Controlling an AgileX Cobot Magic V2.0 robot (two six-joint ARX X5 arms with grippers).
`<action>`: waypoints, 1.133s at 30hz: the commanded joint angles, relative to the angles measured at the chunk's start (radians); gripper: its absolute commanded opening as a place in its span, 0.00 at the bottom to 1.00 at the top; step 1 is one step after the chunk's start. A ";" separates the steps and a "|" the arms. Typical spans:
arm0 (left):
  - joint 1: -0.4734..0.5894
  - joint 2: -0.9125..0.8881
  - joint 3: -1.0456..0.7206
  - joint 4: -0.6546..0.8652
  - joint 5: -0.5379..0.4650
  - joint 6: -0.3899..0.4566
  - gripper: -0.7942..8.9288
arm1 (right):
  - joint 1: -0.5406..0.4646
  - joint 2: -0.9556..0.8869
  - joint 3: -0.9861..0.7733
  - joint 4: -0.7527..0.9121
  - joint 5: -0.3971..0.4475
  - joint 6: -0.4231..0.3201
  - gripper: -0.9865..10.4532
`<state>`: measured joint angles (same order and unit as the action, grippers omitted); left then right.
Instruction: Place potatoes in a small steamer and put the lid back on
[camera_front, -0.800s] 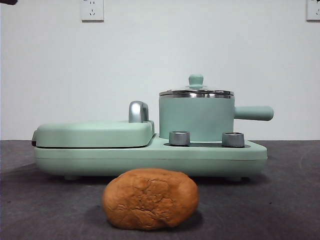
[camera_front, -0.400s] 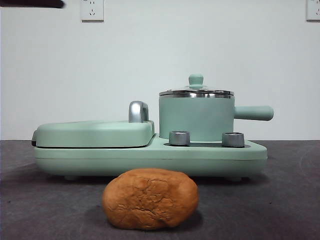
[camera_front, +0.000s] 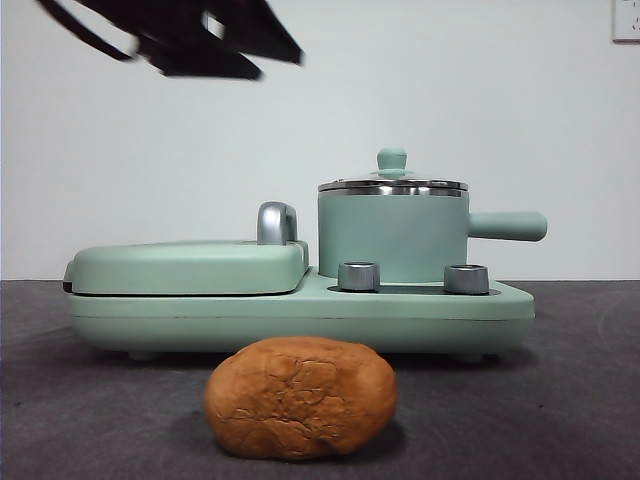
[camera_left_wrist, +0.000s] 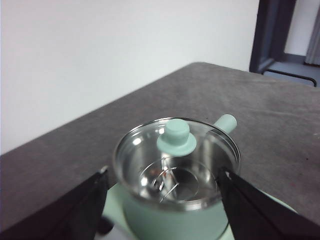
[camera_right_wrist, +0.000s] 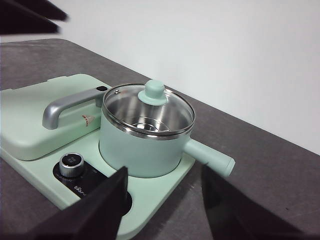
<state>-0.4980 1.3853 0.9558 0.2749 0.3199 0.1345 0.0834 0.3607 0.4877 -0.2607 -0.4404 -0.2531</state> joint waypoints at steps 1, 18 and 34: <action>-0.024 0.119 0.101 0.010 0.001 -0.008 0.43 | 0.002 0.004 0.016 0.005 0.004 0.018 0.29; -0.103 0.534 0.509 0.010 0.001 -0.008 0.43 | 0.002 0.004 0.016 0.005 0.023 0.018 0.29; -0.106 0.637 0.541 0.008 0.002 -0.010 0.43 | 0.002 0.004 0.016 0.005 0.023 0.018 0.29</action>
<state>-0.5934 1.9900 1.4704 0.2737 0.3195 0.1341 0.0834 0.3607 0.4877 -0.2611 -0.4183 -0.2531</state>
